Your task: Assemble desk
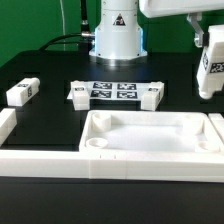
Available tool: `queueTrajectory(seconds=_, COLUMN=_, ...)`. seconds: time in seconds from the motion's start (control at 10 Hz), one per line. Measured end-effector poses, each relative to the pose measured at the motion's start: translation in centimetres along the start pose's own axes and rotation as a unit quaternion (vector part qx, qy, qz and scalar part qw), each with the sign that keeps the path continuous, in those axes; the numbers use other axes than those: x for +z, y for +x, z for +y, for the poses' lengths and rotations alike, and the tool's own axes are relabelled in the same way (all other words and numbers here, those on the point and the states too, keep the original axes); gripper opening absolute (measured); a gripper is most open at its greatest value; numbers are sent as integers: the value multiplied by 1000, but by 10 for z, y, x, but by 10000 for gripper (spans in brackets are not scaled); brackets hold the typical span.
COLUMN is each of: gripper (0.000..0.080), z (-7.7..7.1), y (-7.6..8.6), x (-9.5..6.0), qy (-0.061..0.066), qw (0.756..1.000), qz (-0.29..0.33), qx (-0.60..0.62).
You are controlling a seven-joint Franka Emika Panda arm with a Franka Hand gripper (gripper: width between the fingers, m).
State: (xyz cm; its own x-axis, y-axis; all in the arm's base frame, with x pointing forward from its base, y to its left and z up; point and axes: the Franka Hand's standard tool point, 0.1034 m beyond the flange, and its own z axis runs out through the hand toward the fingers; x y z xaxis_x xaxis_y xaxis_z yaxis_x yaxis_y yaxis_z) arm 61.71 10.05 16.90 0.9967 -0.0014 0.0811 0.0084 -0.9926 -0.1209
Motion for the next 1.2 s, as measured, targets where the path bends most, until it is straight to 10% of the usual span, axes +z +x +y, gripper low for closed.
queueTrajectory(seconds=0.6, gripper=290, z=-1, y=11, x=5, qy=2, qw=985, qz=172, qx=-12)
queueTrajectory(seconds=1.2, gripper=290, z=4, y=12, x=12, qy=-3, qw=986, qz=166, qx=-15)
